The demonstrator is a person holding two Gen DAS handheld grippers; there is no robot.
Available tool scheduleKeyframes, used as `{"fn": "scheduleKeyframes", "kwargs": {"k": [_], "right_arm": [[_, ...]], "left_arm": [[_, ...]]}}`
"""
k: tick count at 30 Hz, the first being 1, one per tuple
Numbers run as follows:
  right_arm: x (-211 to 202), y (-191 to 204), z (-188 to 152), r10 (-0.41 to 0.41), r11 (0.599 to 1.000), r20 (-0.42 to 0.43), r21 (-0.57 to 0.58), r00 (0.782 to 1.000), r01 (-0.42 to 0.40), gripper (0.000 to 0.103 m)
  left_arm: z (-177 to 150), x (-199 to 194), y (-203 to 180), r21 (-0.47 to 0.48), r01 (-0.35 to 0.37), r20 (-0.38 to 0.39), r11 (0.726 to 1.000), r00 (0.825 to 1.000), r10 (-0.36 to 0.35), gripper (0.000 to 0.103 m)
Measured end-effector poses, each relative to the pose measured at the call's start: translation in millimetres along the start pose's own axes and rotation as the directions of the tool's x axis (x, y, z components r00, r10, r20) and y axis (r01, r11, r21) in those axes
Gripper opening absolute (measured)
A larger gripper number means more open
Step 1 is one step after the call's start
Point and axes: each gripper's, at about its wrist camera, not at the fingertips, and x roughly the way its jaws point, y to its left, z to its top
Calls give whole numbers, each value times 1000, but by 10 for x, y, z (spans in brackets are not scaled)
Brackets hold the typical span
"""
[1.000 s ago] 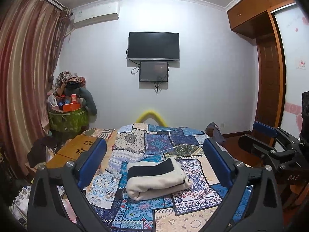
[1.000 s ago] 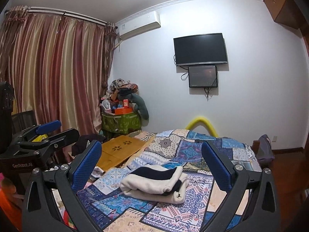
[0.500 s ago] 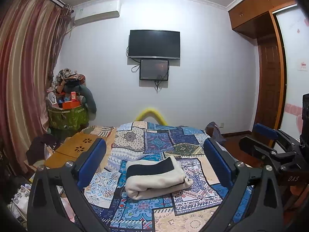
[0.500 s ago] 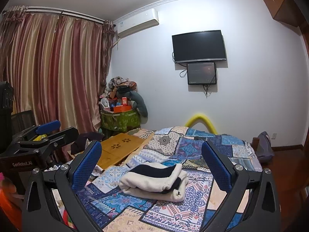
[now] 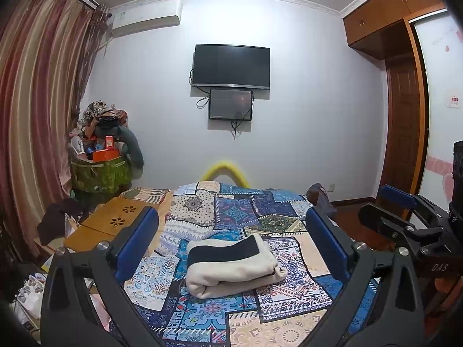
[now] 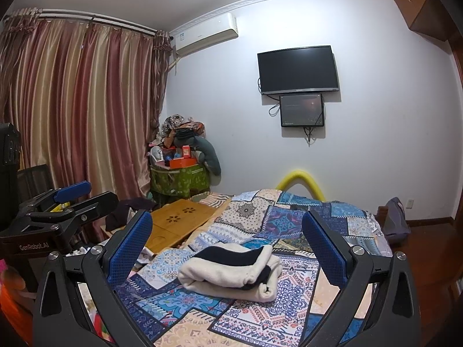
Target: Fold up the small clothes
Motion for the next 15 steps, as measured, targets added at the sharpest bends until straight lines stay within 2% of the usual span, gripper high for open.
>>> {"fn": "scheduleKeyframes", "kwargs": {"k": [15], "right_arm": [[7,-24,12,-2,1000,5,4,1000,2,103]], "left_arm": [[0,-16,-25,-2,7,2,1000,1000,-7,103]]}}
